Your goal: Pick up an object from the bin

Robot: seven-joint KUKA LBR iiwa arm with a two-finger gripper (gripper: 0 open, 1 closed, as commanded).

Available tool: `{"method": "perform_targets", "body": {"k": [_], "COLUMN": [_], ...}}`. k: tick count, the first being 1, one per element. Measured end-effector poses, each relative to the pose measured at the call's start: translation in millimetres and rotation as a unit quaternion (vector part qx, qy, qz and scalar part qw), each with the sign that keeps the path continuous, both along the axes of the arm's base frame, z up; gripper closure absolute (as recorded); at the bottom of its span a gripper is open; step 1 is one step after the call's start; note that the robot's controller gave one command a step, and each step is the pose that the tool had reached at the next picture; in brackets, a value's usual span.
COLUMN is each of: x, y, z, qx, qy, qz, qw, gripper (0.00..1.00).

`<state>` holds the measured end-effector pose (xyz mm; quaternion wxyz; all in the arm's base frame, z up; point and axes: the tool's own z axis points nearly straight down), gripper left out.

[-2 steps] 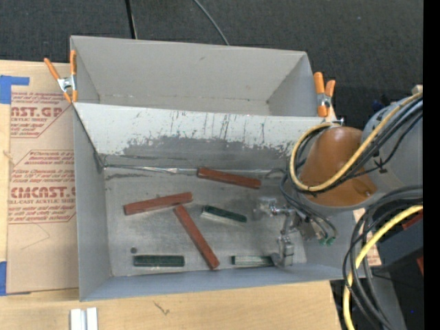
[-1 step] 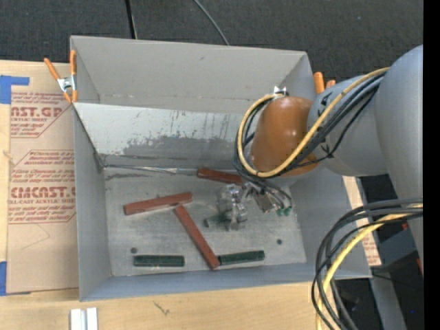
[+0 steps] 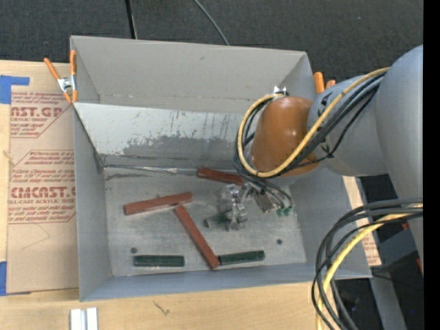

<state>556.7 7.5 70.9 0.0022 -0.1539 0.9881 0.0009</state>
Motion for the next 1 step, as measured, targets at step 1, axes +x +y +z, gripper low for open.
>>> {"method": "perform_targets", "body": {"k": [1], "x": [-17.3], "y": [-18.4], "z": [140.8], "qx": [-0.001], "qy": [-0.0001], "qz": [-0.002], "qw": [1.0], "gripper": [1.0]}}
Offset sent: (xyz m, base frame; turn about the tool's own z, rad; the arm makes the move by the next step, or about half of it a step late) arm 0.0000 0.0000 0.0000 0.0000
